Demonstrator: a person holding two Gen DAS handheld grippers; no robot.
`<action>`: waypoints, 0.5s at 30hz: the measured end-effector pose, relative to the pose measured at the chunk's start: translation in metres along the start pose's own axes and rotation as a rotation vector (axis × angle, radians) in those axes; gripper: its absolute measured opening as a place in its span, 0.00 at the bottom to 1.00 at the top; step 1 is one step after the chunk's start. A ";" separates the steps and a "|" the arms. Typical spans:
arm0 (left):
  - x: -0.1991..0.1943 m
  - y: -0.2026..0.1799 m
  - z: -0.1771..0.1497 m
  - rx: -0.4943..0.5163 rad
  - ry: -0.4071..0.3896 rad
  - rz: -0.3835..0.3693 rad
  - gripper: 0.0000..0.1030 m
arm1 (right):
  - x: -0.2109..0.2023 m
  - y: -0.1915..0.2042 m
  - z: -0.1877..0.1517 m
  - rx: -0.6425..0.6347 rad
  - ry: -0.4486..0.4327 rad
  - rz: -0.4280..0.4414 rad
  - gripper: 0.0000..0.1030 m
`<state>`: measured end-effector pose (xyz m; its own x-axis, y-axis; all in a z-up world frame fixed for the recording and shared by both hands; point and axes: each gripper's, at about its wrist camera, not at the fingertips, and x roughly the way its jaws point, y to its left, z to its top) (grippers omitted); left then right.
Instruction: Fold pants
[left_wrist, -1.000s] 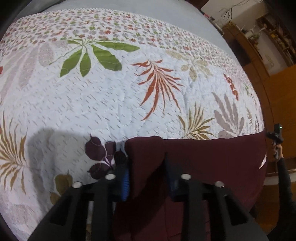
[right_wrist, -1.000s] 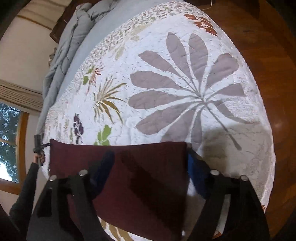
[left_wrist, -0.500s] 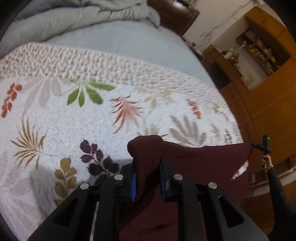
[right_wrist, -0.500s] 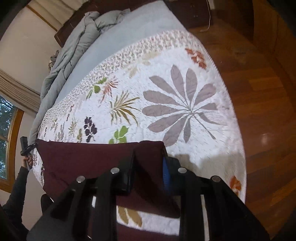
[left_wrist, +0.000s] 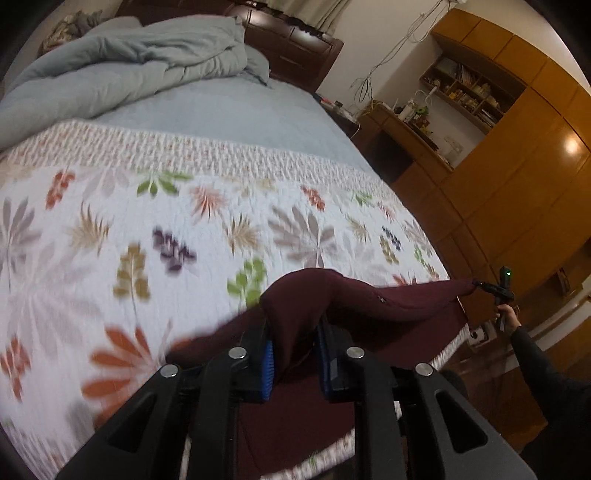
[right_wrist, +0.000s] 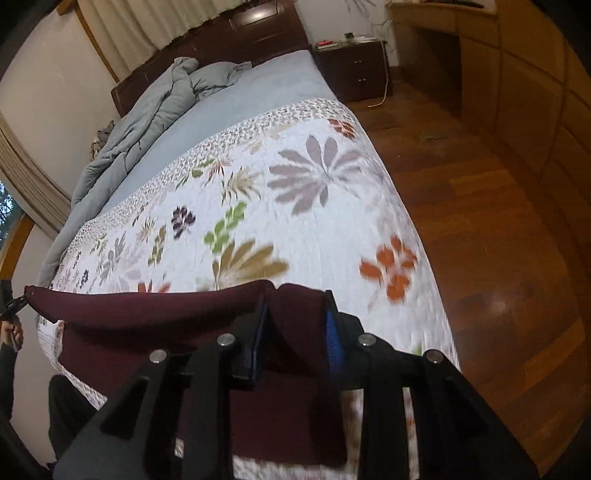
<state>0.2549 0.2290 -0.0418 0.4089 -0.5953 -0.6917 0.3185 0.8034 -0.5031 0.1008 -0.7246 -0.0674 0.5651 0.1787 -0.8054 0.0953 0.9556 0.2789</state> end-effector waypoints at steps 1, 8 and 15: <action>0.000 0.001 -0.012 -0.001 0.012 0.010 0.18 | -0.003 0.000 -0.013 0.002 -0.003 -0.008 0.27; 0.025 0.026 -0.108 -0.082 0.130 0.071 0.19 | -0.006 -0.006 -0.099 0.082 -0.001 -0.059 0.49; 0.001 0.050 -0.172 -0.174 0.196 0.300 0.50 | -0.025 -0.026 -0.152 0.394 0.002 -0.012 0.64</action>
<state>0.1241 0.2715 -0.1570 0.2853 -0.3329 -0.8988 0.0533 0.9418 -0.3319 -0.0405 -0.7183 -0.1345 0.5607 0.1684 -0.8107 0.4092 0.7948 0.4481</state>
